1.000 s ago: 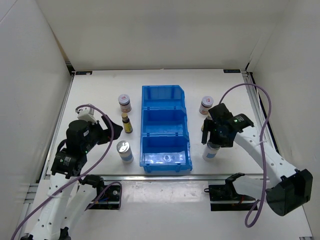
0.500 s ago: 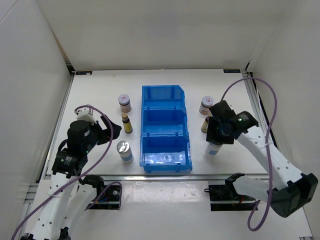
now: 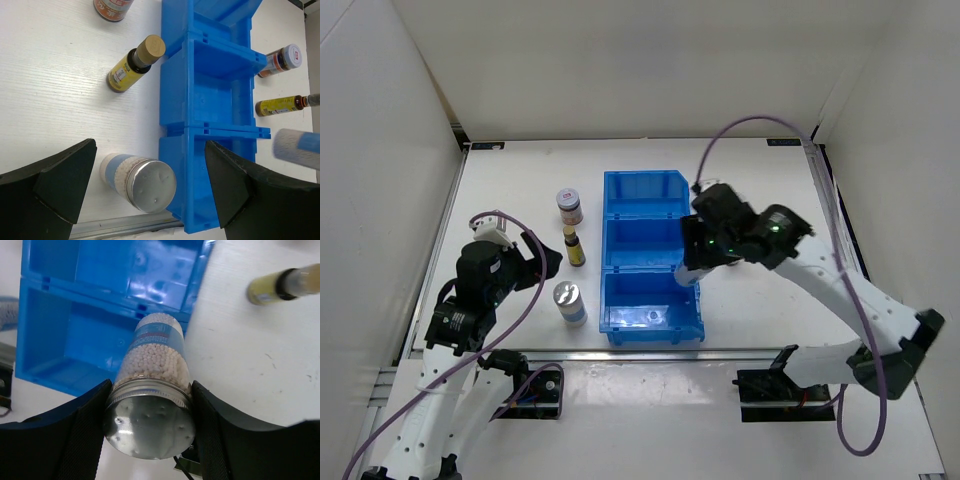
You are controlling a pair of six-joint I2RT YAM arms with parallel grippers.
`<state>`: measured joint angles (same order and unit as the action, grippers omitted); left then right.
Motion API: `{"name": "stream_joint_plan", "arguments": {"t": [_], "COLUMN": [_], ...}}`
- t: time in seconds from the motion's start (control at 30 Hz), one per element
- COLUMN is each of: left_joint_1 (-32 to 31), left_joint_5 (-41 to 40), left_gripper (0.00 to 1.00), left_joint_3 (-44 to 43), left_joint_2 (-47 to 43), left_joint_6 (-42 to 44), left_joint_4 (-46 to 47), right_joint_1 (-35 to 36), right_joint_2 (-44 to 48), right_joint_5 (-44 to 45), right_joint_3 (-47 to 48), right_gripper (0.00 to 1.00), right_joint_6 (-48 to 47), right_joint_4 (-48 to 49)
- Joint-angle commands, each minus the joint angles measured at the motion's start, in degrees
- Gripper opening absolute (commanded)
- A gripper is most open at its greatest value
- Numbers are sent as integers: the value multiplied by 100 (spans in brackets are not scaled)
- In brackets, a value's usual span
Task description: Organize the condiment bottles
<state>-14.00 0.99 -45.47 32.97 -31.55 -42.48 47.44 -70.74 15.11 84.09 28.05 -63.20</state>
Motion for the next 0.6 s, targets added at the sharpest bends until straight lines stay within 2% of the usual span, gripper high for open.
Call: {"name": "stream_joint_plan", "arguments": {"t": [0.0,0.1,0.33,0.57], "left_joint_1": [-15,-15,-68,-129], "left_joint_5": [-20,32,278,94], "left_gripper": [100,100,100,100], "left_joint_3": [-5,-5,126,3], "left_joint_2": [-1,-1,-1,-1], "left_joint_6": [-35,-35,-273,-273], "left_joint_4": [-15,-15,-137,-252], "right_joint_1": [606,924,978,1030], "right_joint_2": [-343,-852,-1591,-1355], "right_joint_5": [158,447,501,562], "right_joint_3": [-33,-218,-701,-754], "right_gripper": [1,0,1,0], "right_joint_6": [42,156,209,262], "right_joint_4": [624,756,1178,1240]}}
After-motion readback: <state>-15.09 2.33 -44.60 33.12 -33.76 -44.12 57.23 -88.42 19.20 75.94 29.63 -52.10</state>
